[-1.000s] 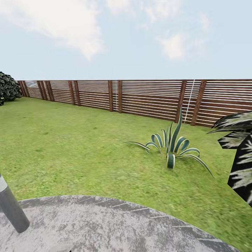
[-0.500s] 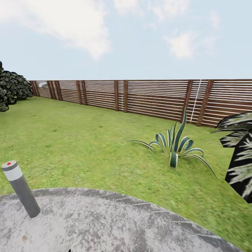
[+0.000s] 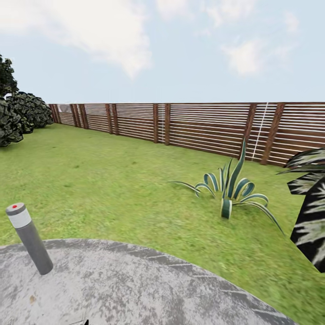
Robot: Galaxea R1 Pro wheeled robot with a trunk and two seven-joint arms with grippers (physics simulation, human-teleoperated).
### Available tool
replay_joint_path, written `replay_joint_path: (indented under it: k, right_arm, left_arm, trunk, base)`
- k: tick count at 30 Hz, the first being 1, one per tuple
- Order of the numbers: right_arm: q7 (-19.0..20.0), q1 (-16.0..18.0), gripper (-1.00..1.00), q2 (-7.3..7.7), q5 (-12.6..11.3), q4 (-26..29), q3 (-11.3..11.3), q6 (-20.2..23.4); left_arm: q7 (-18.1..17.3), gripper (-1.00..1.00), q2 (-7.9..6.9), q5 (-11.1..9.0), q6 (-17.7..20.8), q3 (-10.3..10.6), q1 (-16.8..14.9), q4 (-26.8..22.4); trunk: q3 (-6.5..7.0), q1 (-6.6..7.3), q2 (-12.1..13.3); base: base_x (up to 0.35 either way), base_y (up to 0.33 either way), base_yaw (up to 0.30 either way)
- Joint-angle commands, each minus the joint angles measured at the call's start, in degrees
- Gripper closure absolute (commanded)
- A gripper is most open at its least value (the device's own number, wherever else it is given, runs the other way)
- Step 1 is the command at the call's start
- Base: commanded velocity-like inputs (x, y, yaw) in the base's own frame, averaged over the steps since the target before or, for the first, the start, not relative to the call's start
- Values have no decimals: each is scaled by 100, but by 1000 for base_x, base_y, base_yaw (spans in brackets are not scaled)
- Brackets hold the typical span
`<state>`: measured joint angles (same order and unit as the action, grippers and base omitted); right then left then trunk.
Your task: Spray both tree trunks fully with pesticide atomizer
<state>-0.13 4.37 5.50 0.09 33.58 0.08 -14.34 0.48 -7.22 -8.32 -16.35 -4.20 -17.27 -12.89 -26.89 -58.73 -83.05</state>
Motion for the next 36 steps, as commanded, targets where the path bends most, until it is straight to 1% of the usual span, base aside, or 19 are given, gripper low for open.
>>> replay_joint_path:
  k: [1,14,28,36]
  right_arm:
    - [-3,2,-100,-1,1,-5,1,-20]
    - [-7,2,-100,-5,-9,-9,1,-25]
    - [-5,2,-100,-5,-9,0,-6,-25]
    - [-5,2,-100,-5,-9,8,-25,-16]
  left_arm:
    - [-4,-100,4,-36,-17,-2,-5,6]
    - [-4,-100,10,-38,-19,-2,-5,-3]
    - [-4,-100,2,-38,-17,-2,-5,5]
    - [5,-100,3,-38,-17,-2,-5,6]
  trunk:
    - [-6,0,-3]
    - [-6,0,-3]
    - [-263,-307,-565]
    - [-441,-483,-886]
  base:
    - [13,-16,216]
    - [2,-3,268]
    - [0,0,278]
    - [0,0,270]
